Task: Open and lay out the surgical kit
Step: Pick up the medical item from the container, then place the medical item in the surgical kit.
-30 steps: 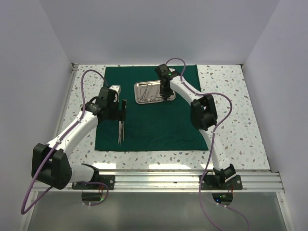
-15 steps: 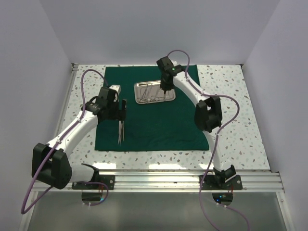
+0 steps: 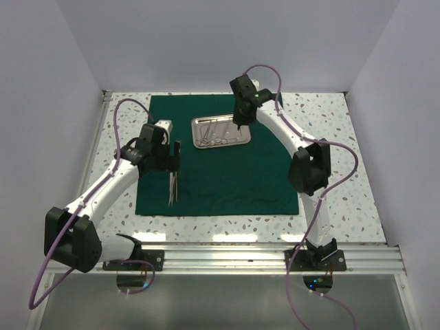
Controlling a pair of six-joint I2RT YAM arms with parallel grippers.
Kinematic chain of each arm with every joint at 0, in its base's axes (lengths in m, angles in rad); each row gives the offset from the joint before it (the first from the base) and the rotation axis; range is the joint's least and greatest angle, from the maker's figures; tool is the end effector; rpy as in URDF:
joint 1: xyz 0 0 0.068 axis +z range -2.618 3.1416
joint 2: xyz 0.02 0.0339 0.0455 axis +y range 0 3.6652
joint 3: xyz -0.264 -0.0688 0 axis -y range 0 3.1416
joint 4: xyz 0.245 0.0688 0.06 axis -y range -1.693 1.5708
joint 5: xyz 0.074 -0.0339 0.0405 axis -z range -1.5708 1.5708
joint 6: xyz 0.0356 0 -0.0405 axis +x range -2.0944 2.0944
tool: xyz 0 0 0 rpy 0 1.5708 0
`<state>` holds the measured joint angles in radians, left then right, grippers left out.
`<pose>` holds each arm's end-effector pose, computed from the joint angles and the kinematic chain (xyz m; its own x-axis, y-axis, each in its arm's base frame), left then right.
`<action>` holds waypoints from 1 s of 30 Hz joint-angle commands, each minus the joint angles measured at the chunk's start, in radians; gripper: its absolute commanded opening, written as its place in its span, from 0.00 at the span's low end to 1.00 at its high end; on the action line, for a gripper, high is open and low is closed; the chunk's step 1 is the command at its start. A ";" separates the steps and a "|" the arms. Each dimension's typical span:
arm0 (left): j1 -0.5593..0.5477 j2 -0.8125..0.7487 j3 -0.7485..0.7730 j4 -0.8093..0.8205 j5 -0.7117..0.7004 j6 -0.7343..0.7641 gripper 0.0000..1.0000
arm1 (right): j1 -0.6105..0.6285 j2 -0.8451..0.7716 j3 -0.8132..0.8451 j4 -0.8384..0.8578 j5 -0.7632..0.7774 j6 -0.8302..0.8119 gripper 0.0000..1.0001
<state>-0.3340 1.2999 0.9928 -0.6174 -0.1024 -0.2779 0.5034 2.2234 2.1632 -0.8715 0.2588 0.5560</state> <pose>0.2534 -0.0841 0.2637 -0.7988 -0.0117 -0.6015 0.0508 0.9949 -0.0867 0.4364 0.2299 0.2814 -0.7727 0.1569 -0.6150 0.0885 0.9861 0.1403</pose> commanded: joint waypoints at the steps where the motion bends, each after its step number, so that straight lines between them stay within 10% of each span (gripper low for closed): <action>1: 0.007 -0.033 -0.002 0.047 0.036 -0.021 0.91 | -0.003 -0.125 -0.034 0.003 -0.013 -0.018 0.00; 17: 0.007 0.036 0.010 0.126 0.098 -0.026 0.91 | 0.055 -0.525 -0.634 0.091 -0.223 0.082 0.00; 30: 0.006 0.179 0.038 0.237 0.196 -0.027 0.91 | 0.227 -0.472 -0.787 0.167 -0.340 0.193 0.00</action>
<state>-0.3340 1.4502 0.9932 -0.4507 0.0498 -0.3035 0.7349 1.7218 1.3533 -0.7582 -0.0376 0.7055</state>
